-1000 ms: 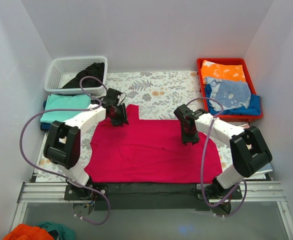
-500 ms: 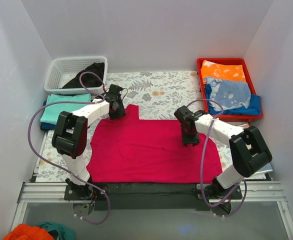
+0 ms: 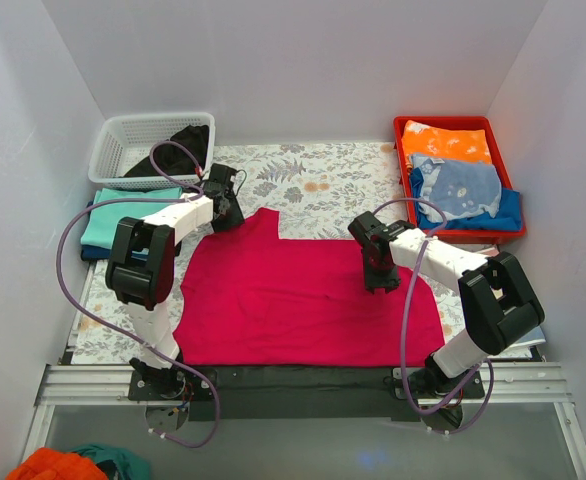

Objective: Fold and stack the t-shirts
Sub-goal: Fold the tshirt

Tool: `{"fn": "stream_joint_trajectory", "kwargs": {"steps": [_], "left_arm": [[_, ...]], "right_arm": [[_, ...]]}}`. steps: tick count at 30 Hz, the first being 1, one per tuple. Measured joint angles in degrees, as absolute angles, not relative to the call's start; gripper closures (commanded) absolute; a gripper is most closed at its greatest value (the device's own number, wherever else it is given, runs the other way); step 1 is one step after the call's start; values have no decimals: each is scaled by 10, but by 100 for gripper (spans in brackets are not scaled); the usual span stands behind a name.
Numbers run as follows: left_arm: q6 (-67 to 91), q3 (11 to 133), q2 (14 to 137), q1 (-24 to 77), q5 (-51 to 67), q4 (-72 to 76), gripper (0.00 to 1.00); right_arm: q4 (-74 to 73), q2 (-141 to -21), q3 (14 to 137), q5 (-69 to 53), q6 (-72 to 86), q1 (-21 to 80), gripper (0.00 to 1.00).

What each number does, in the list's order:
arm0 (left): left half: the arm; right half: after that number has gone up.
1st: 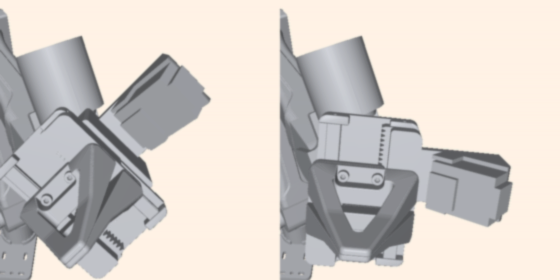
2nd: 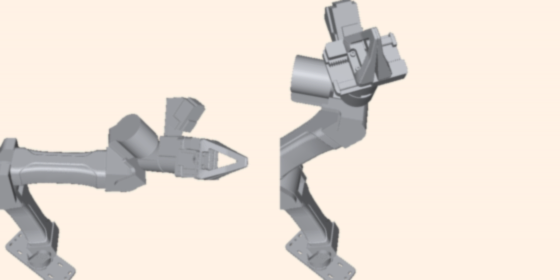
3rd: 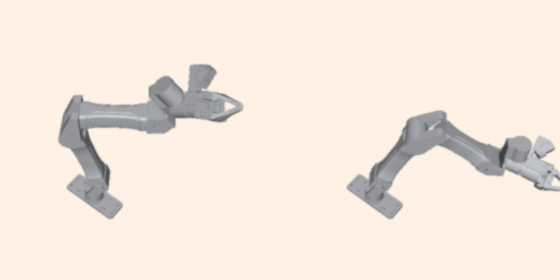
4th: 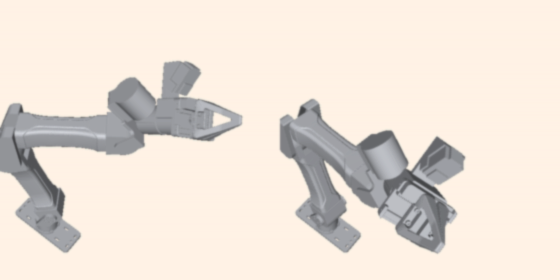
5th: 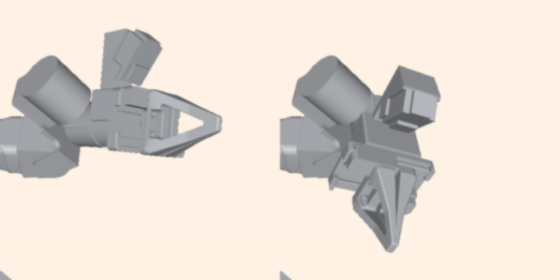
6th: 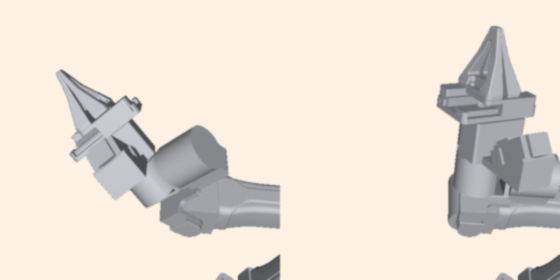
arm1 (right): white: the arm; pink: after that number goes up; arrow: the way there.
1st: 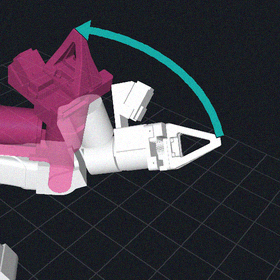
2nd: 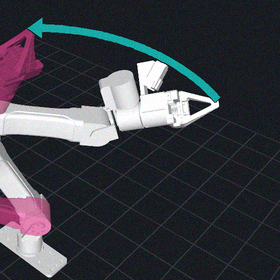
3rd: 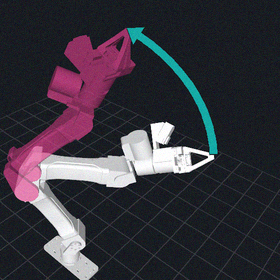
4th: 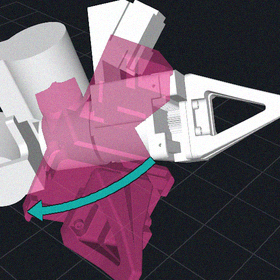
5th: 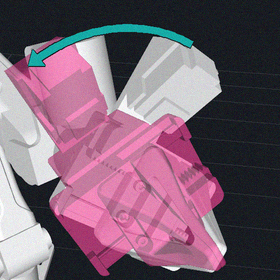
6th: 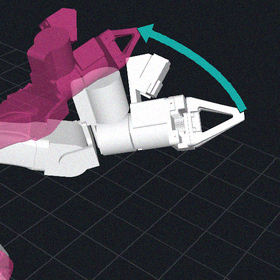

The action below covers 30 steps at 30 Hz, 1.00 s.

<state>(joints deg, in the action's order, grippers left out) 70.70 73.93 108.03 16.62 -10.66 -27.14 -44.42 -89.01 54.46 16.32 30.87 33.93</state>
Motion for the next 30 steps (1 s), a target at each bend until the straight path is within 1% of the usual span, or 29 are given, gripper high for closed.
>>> {"fn": "stream_joint_trajectory", "kwargs": {"steps": [8,9,11,12,15,25,30], "left_arm": [[707,739,1086,166,-78,-258,77],[706,739,1087,166,-72,-256,81],[704,739,1091,166,-63,-252,85],[703,739,1094,166,-58,-251,90],[701,739,1105,166,-46,-252,100],[693,737,1105,166,-39,-252,100],[693,719,1068,166,-51,-265,100]], "right_arm": [[-444,-890,544,163,310,340,59],[-444,-890,544,163,310,339,60],[-445,-890,544,163,311,339,60],[-444,-890,544,164,311,339,59],[-445,-890,544,164,311,340,60],[-446,-889,538,164,313,340,60],[-446,-889,537,164,314,340,60]]}}
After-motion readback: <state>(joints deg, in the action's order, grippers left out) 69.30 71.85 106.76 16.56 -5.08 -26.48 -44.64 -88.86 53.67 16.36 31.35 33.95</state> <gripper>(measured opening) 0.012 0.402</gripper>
